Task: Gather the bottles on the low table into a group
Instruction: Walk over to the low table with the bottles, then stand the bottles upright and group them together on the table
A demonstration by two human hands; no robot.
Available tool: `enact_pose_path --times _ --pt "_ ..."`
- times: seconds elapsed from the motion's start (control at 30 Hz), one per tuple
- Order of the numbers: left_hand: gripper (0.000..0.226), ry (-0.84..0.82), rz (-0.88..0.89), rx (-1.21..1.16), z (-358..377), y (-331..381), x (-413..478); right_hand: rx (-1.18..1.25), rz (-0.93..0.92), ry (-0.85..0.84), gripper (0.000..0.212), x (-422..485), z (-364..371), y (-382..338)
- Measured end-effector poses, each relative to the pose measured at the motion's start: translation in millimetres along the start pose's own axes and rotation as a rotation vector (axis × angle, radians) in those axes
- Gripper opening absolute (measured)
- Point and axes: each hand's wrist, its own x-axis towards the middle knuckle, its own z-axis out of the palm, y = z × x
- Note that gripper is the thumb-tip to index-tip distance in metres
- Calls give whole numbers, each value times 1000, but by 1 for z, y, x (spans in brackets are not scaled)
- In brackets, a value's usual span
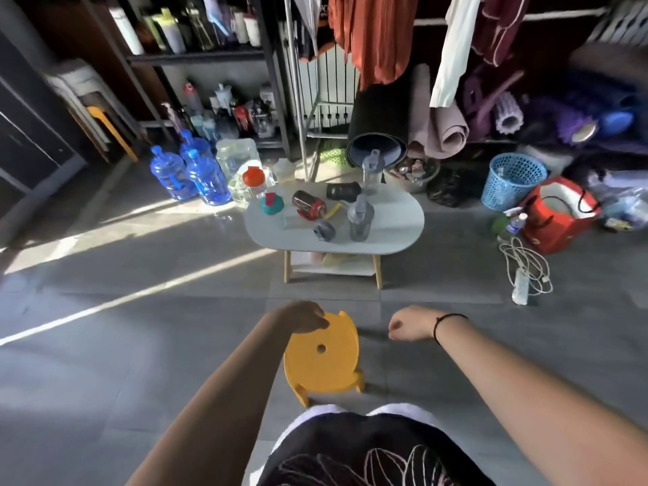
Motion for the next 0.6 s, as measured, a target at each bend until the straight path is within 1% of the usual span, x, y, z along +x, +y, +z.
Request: enact_pose_path --times 0.1,0.2,0.23,0.3,0.4,0.5,0.6 --pt "49 -6 24 54 -30 -1 25 18 15 -37 42 25 -24 -4" --pt "48 -28 37 72 -57 5 56 41 48 -70 43 58 -47 8" --pt "48 -33 39 75 -63 7 65 32 57 -85 40 66 -55 12" --pt "49 -40 49 82 -74 10 79 0 69 -122 28 80 -67 19" --pt "51 -52 32 84 -105 22 117 -34 71 -116 28 115 -105 34" --pt "50 -28 30 101 -140 40 155 10 40 -100 32 151 -152 55" --pt "48 -28 24 96 -176 63 190 42 1 -76 25 190 -199 80"
